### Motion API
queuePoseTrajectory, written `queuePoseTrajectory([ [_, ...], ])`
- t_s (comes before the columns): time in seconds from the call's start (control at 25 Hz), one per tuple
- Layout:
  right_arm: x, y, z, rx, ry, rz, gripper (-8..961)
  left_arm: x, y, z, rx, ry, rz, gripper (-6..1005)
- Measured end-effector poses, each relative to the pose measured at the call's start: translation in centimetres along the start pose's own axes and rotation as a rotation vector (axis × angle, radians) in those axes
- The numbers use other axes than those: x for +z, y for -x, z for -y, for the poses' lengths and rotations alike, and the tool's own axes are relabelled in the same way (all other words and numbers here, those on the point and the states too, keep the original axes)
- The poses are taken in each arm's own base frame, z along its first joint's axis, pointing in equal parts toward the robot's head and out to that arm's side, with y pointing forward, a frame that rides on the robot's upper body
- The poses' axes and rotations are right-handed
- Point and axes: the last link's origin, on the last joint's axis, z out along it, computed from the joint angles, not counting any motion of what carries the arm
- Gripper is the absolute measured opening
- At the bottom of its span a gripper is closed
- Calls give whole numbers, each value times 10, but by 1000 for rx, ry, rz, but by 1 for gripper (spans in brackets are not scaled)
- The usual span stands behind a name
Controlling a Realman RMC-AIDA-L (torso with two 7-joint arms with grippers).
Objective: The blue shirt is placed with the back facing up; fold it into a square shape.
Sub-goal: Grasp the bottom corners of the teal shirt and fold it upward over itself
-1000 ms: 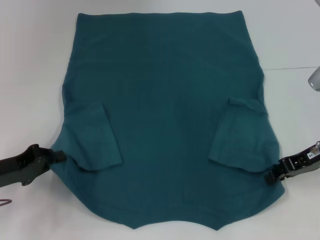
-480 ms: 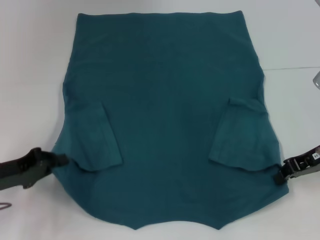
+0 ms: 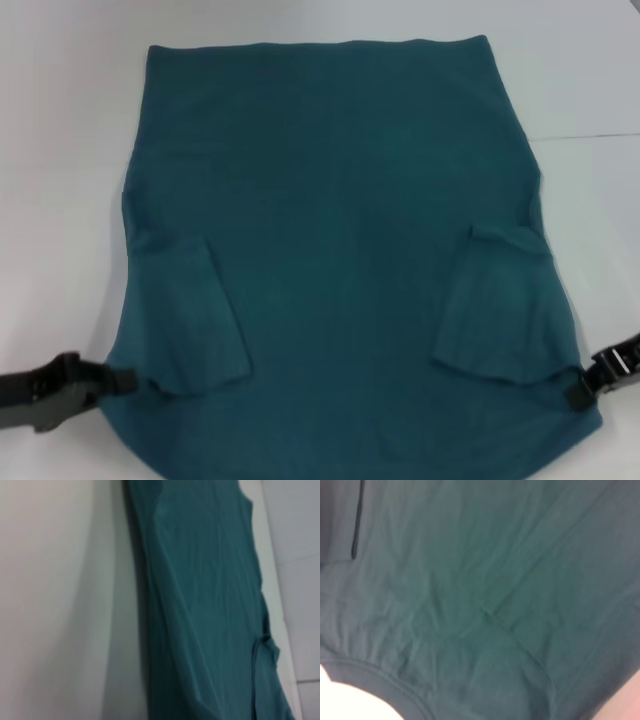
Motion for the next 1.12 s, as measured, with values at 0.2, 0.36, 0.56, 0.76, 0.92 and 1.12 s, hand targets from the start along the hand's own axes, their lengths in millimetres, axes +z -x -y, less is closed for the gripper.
queuePoseTrajectory([
  [0.2,0,-14,0,-8,37,-47,37,-13,14,8,-19,-16,34,10],
  [0.36,3,-22,-2,-21,65,-72,40,-21,26,12,-31,-28,68,10],
  [0.56,6,-27,-1,-26,76,-79,45,-28,32,15,-54,-37,68,11],
  [0.76,-1,-21,2,-26,90,-6,49,-25,30,7,-12,6,90,11],
  [0.92,-12,-9,4,-24,128,120,52,-16,14,-9,39,72,90,11],
  [1.12,-23,8,8,15,144,282,56,2,-15,-30,33,88,69,11],
])
